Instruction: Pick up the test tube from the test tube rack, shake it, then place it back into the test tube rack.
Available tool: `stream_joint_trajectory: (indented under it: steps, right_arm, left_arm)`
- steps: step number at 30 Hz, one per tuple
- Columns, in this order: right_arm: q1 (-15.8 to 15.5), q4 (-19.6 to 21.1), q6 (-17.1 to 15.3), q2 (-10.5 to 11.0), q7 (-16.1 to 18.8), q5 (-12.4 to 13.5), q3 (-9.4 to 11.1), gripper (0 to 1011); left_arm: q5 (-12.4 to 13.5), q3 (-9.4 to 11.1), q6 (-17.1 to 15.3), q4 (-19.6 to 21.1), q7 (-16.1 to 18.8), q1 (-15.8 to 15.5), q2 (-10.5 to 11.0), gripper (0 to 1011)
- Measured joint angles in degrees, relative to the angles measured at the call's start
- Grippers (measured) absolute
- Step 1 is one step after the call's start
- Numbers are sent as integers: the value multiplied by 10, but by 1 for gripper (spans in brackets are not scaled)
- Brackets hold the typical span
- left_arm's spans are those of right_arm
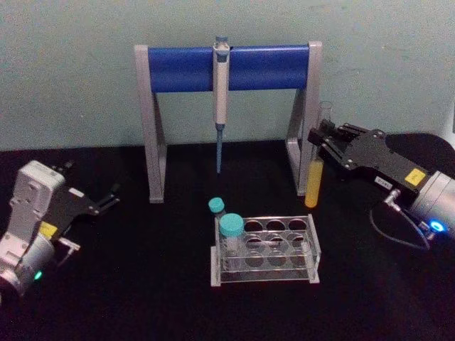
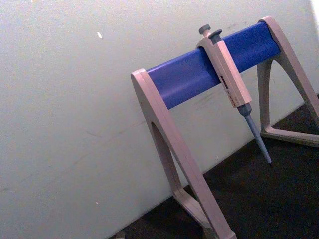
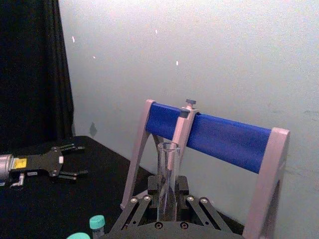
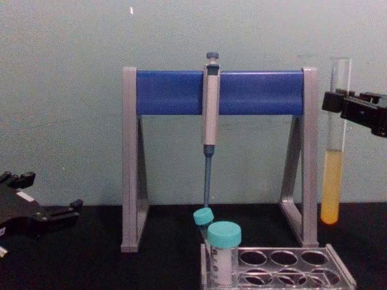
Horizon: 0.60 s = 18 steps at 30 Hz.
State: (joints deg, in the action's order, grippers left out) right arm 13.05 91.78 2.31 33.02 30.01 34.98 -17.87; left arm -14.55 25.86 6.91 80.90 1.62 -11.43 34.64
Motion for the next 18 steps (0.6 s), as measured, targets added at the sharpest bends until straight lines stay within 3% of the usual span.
stream_joint_trajectory:
  steps: [18]
  right_arm:
    - [29,-44,6,-26,45,23,-27,232]
  left_arm:
    - [0,0,0,0,0,0,0,1001]
